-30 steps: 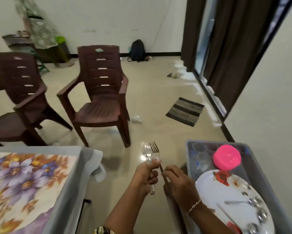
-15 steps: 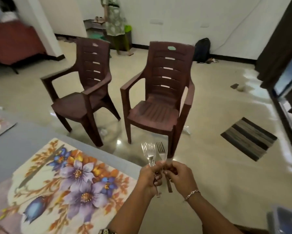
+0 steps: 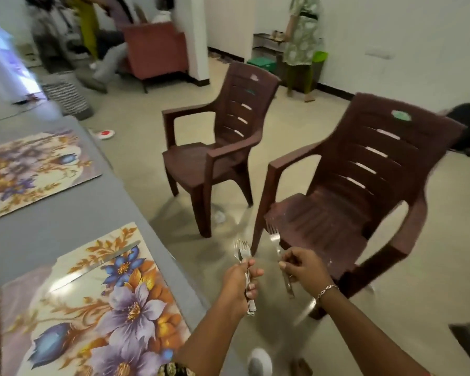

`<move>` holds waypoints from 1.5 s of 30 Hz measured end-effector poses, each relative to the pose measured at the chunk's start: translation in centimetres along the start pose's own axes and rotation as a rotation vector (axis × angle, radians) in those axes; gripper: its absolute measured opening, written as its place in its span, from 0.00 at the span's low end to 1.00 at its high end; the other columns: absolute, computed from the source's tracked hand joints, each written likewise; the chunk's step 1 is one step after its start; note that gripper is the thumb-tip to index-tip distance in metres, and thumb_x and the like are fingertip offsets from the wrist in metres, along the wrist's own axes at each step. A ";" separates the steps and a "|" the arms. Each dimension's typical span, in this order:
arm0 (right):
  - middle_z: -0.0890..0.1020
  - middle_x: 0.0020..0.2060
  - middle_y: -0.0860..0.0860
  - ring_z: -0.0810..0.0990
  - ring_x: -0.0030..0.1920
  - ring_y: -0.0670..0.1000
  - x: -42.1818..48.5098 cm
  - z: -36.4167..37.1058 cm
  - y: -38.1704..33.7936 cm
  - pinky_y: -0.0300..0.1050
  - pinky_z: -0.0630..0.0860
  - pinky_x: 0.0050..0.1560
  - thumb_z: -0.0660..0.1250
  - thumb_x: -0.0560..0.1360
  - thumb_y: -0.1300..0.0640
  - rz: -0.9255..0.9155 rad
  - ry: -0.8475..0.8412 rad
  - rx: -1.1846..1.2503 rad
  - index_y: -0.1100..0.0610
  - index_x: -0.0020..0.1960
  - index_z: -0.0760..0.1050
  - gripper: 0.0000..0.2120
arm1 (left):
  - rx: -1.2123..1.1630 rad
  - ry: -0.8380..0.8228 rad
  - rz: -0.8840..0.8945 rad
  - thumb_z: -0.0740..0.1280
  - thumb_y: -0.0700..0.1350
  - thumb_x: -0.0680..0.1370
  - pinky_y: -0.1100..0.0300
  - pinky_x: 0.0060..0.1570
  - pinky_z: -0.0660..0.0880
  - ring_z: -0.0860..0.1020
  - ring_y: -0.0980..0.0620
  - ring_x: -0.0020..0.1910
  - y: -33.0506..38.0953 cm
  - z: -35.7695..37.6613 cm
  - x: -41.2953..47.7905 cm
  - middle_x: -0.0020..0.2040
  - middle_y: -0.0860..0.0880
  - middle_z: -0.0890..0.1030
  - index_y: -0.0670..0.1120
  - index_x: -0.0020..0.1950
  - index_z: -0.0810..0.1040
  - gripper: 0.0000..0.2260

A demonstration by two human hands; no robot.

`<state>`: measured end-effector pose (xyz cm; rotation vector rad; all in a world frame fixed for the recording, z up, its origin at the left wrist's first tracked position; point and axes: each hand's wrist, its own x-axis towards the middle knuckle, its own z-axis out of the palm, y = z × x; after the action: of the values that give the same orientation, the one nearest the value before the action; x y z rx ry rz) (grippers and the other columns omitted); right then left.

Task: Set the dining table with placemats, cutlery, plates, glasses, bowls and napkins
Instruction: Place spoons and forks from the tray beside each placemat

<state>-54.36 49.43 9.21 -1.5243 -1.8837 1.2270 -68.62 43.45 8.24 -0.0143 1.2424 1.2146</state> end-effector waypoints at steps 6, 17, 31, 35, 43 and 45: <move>0.70 0.26 0.46 0.70 0.32 0.46 9.5 -4.2 -0.5 0.46 0.74 0.37 0.70 0.69 0.66 -0.145 -0.264 -0.173 0.51 0.31 0.70 0.15 | -0.147 0.180 0.121 0.53 0.40 0.82 0.71 0.15 0.56 0.62 0.59 0.16 2.2 5.5 4.1 0.33 0.46 0.73 0.43 0.45 0.72 0.10; 0.75 0.29 0.51 0.75 0.35 0.52 21.1 3.3 -6.0 0.44 0.74 0.37 0.69 0.71 0.67 -0.296 -0.710 -0.192 0.52 0.35 0.73 0.12 | -0.376 0.493 0.369 0.53 0.40 0.83 0.69 0.17 0.60 0.64 0.58 0.18 7.5 2.3 6.0 0.31 0.47 0.80 0.41 0.47 0.74 0.11; 0.74 0.30 0.55 0.73 0.27 0.45 21.9 19.1 -18.8 0.33 0.71 0.24 0.65 0.72 0.71 -0.503 -1.296 -0.303 0.58 0.35 0.72 0.11 | -0.763 0.931 0.599 0.54 0.38 0.82 0.69 0.19 0.60 0.65 0.57 0.18 12.4 -8.0 3.4 0.29 0.47 0.79 0.42 0.44 0.73 0.11; 0.73 0.30 0.55 0.72 0.31 0.49 19.6 22.3 -20.1 0.36 0.72 0.27 0.66 0.72 0.71 -0.550 -1.477 -0.359 0.58 0.36 0.72 0.11 | -0.934 0.991 0.673 0.59 0.40 0.79 0.66 0.27 0.66 0.72 0.49 0.29 10.3 -9.2 2.0 0.37 0.42 0.83 0.38 0.53 0.78 0.11; 0.70 0.26 0.53 0.69 0.27 0.48 13.1 25.9 -20.3 0.38 0.69 0.28 0.66 0.72 0.71 -0.649 -1.857 -0.528 0.59 0.34 0.70 0.13 | -1.291 1.319 0.794 0.55 0.37 0.81 0.68 0.19 0.64 0.70 0.54 0.18 6.2 -6.9 -2.1 0.26 0.46 0.79 0.40 0.43 0.74 0.11; 0.70 0.27 0.54 0.70 0.27 0.48 11.4 26.1 -19.7 0.37 0.70 0.26 0.65 0.72 0.72 -0.660 -1.939 -0.578 0.60 0.34 0.69 0.12 | -1.385 1.376 0.795 0.56 0.38 0.81 0.66 0.21 0.67 0.72 0.52 0.22 4.8 -5.9 -2.9 0.29 0.44 0.80 0.39 0.46 0.76 0.10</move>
<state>-88.96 50.28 9.70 0.9984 -3.4189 1.9718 -75.60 40.02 10.63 -1.7518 1.1780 2.7689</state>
